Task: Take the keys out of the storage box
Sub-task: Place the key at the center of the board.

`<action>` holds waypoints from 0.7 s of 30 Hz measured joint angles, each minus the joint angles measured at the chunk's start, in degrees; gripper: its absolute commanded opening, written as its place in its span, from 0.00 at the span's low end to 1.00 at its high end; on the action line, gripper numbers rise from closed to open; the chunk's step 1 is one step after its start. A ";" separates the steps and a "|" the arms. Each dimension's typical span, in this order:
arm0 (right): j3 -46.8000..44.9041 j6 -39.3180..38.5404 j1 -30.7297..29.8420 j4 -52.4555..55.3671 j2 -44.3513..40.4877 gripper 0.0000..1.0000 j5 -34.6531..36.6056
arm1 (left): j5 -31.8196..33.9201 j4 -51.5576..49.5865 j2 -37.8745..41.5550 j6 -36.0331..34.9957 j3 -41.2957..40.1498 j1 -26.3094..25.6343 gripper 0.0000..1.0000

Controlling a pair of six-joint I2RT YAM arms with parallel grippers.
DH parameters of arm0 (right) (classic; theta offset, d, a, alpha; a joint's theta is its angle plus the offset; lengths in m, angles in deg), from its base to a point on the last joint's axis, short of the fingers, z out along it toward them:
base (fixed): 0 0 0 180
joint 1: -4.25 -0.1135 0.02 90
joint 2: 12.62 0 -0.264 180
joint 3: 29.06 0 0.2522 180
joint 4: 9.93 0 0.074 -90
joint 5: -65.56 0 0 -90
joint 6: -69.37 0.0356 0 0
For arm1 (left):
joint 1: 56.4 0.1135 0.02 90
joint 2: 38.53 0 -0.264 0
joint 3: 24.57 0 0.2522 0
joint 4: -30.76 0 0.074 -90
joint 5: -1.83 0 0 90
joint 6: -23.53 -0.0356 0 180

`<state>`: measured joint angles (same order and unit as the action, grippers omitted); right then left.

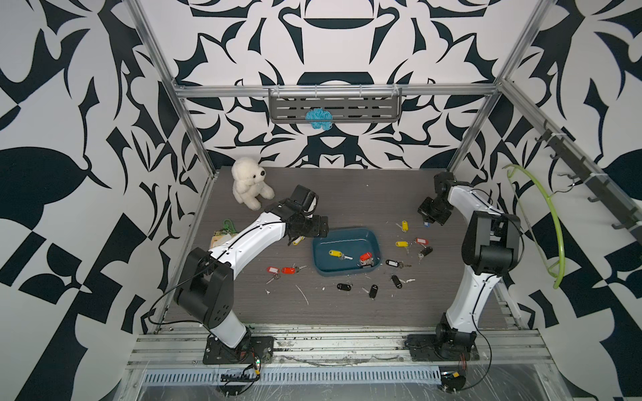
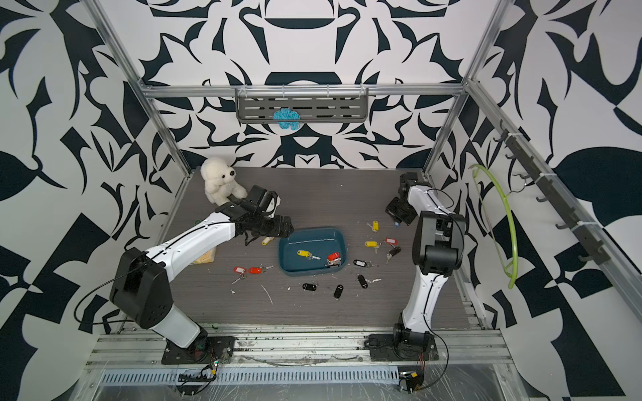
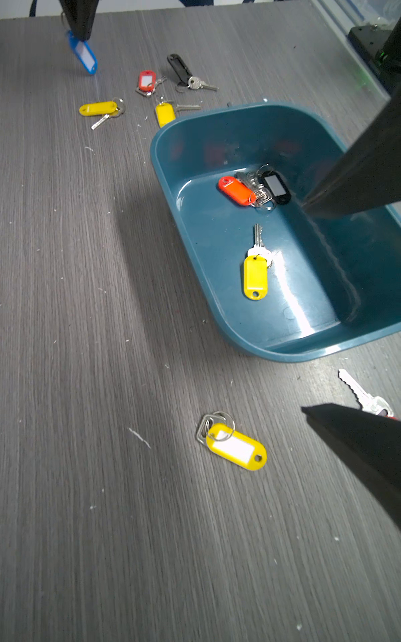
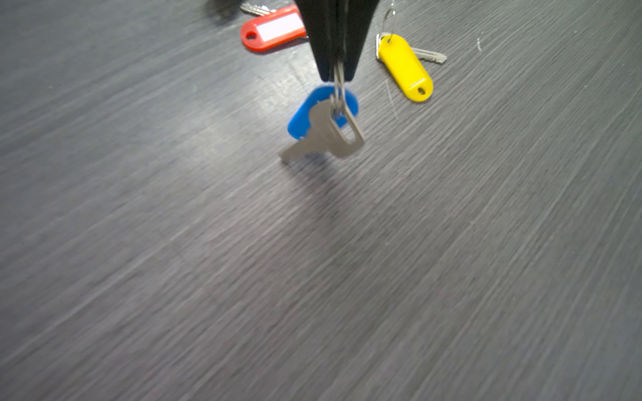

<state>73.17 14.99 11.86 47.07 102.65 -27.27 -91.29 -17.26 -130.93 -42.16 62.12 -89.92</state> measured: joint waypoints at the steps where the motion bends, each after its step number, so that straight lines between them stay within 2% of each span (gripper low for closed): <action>1: -0.48 0.07 0.00 -0.24 0.09 0.38 -0.37 | 0.13 -0.15 0.11 -0.09 0.02 -0.22 0.92; 3: -2.01 -0.35 0.00 -0.57 0.09 0.52 -1.25 | 0.17 -0.61 0.20 -0.33 0.09 -0.55 0.92; 7: -4.13 -0.63 0.00 -0.66 -0.02 0.58 -2.56 | 0.17 -1.57 0.20 -1.11 0.70 -1.18 0.93; 11: -6.49 -1.05 0.00 -0.81 -3.02 0.58 -3.48 | 0.46 -2.38 0.00 -2.58 2.62 -2.03 0.94; 15: -10.95 -1.01 -0.96 -1.38 -11.17 0.52 -4.85 | 1.22 -3.19 -0.98 -4.72 5.46 -4.17 0.93; 17: -13.25 -0.92 -2.73 -1.25 -15.98 0.51 -4.92 | 1.92 -3.91 -1.99 -5.81 6.99 -5.70 0.91; 21: -18.18 -0.33 -10.86 -1.46 -24.68 0.47 -4.72 | 3.28 -5.27 -5.16 -8.13 9.68 -9.75 0.87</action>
<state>54.98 14.66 1.00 45.61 77.97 -31.99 -88.01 -22.53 -136.09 -50.29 71.80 -99.67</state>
